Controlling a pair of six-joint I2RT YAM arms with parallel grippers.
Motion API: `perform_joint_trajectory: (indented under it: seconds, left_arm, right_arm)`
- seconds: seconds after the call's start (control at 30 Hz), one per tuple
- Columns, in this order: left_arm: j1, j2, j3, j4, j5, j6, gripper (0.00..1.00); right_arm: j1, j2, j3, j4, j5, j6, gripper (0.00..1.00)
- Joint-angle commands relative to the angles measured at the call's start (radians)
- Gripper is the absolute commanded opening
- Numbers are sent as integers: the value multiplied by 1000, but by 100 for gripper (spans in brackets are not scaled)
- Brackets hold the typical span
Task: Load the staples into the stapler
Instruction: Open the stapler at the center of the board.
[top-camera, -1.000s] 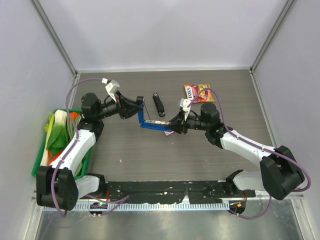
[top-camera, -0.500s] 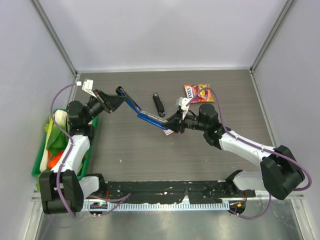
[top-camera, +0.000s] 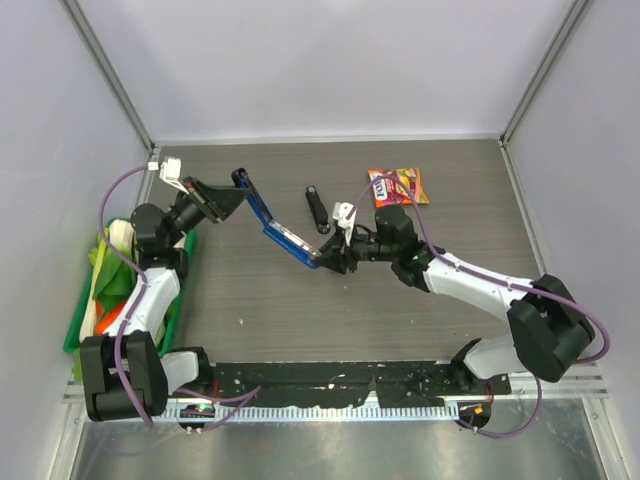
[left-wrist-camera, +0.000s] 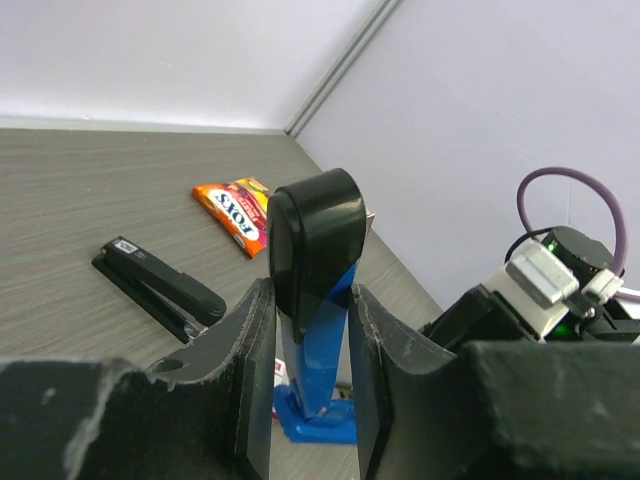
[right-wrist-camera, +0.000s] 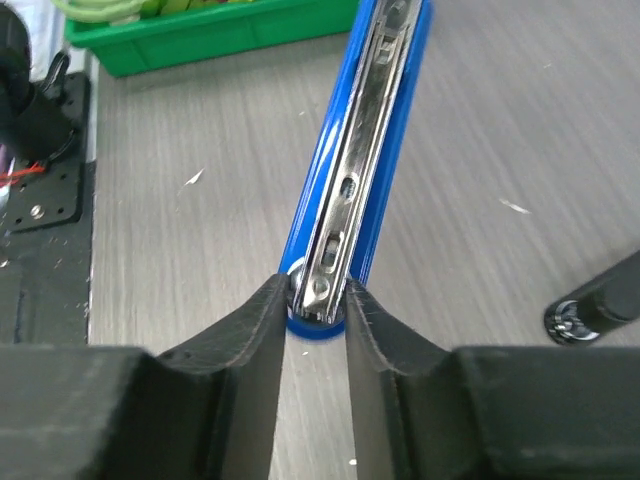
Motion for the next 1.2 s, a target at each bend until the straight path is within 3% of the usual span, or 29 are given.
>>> perform_joint_trajectory:
  seconds: [0.0, 0.27, 0.5, 0.67, 0.87, 1.17]
  left_arm:
    - [-3, 2, 12, 155, -33, -16, 0]
    - [-40, 17, -28, 155, -23, 22, 0]
    - [-82, 24, -37, 144, -42, 37, 0]
    - [-148, 7, -28, 11, -118, 125, 0]
    - [-175, 36, -25, -46, -200, 154, 0]
    - [-194, 39, -19, -55, -189, 149, 0]
  right_arm:
    - [29, 45, 50, -69, -91, 1, 40]
    - [38, 104, 80, -8, -103, 96, 57]
    - [40, 174, 120, 120, 6, 254, 59]
    - [57, 223, 183, 147, 75, 295, 61]
    - [61, 252, 205, 158, 50, 334, 63]
    - [67, 309, 243, 149, 64, 323, 70]
